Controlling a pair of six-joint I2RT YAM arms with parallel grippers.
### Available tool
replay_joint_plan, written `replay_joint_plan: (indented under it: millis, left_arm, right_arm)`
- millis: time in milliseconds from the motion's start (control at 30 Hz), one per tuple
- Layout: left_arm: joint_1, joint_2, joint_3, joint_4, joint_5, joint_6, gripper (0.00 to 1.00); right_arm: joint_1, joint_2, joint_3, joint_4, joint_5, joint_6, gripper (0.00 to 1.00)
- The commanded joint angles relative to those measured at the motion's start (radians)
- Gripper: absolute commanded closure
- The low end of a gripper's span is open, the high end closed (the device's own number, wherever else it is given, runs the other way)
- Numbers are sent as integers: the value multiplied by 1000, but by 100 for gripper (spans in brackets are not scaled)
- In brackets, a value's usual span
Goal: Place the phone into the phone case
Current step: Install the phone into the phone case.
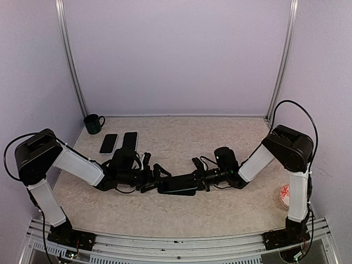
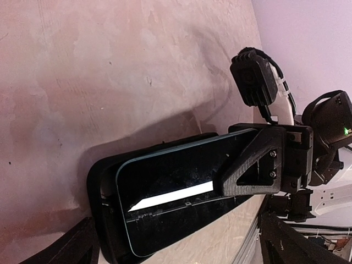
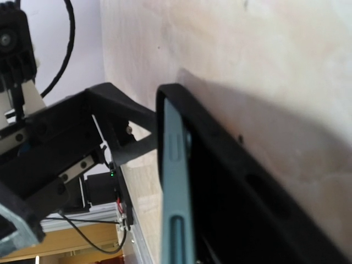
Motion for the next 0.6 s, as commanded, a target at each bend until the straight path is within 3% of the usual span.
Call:
replay_joint_plan:
  millis: [0, 567]
  left_arm:
    - [-35, -35, 12, 34, 24, -1, 1]
    - [-37, 3, 28, 33, 23, 4, 1]
  right_arm:
    - [-9, 65, 8, -19, 44, 52, 100]
    - [5, 123, 63, 0, -7, 62, 100]
